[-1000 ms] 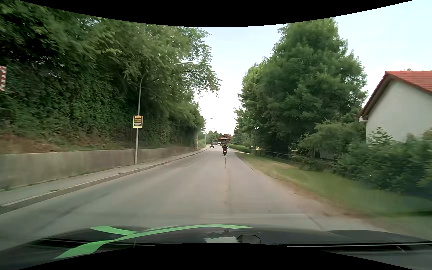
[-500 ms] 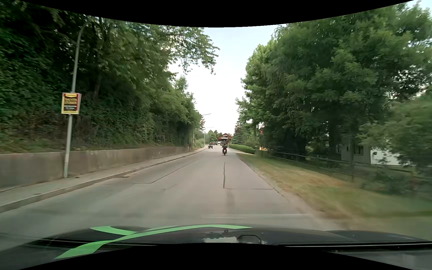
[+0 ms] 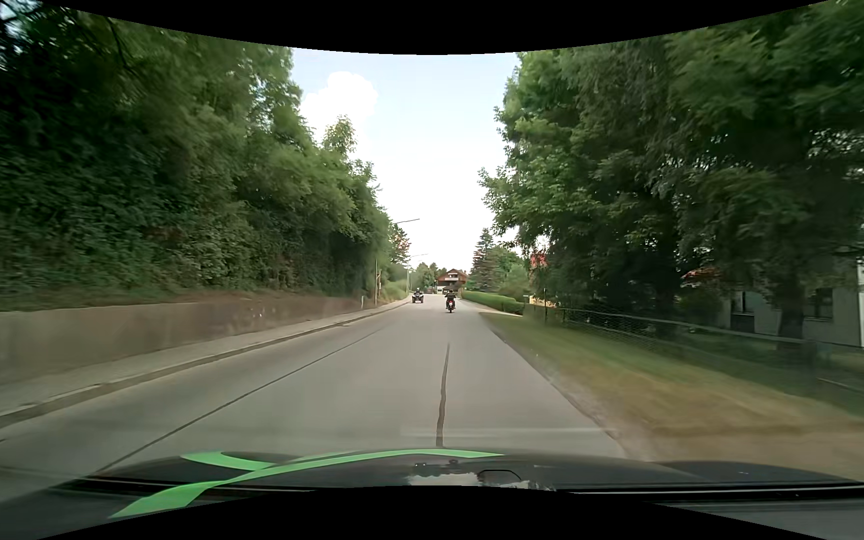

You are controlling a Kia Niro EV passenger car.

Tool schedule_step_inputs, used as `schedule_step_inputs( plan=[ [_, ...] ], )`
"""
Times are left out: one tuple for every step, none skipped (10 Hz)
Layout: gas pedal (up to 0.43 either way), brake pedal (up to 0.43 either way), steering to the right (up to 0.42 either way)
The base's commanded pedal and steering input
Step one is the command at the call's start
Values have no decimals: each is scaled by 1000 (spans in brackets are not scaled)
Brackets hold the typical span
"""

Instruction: Follow the waypoints while adhering to traffic rules and regulations

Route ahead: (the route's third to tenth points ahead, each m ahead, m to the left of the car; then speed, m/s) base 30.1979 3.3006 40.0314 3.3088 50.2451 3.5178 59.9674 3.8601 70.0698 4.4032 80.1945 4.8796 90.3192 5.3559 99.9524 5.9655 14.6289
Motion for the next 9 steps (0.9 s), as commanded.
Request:
schedule_step_inputs(
  plan=[
    [157, 0, -6],
    [157, 0, -6],
    [157, 0, -6],
    [157, 0, -6],
    [157, 0, -7],
    [157, 0, -7],
    [157, 0, -7],
    [130, 0, -7],
    [118, 0, -7]
  ],
)
